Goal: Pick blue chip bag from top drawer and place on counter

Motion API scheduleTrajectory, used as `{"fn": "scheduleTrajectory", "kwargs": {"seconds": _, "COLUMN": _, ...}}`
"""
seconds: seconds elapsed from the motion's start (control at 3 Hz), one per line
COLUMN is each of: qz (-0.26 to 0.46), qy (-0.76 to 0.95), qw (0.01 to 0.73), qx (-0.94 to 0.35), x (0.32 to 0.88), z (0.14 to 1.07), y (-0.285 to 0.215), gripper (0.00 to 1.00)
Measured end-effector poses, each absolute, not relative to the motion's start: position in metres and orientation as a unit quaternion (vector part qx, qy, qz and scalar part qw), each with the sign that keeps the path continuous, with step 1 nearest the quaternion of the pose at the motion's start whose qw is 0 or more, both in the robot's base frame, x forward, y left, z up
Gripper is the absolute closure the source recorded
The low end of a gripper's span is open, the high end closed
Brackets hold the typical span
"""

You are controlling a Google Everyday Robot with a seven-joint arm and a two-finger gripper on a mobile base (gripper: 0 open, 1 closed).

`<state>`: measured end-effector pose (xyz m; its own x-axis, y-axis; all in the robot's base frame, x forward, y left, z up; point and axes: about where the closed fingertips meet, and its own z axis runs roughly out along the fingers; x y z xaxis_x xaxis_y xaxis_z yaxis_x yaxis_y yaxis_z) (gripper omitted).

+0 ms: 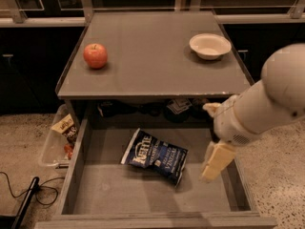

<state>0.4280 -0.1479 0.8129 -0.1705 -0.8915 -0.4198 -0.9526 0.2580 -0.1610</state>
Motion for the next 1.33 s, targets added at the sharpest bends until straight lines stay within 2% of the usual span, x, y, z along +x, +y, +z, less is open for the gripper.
{"fn": "scheduleTrajectory", "kwargs": {"seconds": 0.33, "qz": 0.124, "qy": 0.758, "qw": 0.258, "qx": -0.586, "x": 0.43, "z": 0.755, "y": -0.115, "gripper": 0.0}}
{"fn": "scheduleTrajectory", "kwargs": {"seconds": 0.67, "qz": 0.149, "qy": 0.746, "qw": 0.301, "qx": -0.575, "x": 0.442, "z": 0.716, "y": -0.087, "gripper": 0.0}}
{"fn": "scheduleTrajectory", "kwargs": {"seconds": 1.0, "qz": 0.13, "qy": 0.73, "qw": 0.334, "qx": -0.581, "x": 0.47, "z": 0.691, "y": -0.071, "gripper": 0.0}}
{"fn": "scheduleTrajectory", "kwargs": {"seconds": 1.33, "qz": 0.099, "qy": 0.724, "qw": 0.335, "qx": -0.595, "x": 0.493, "z": 0.66, "y": -0.072, "gripper": 0.0}}
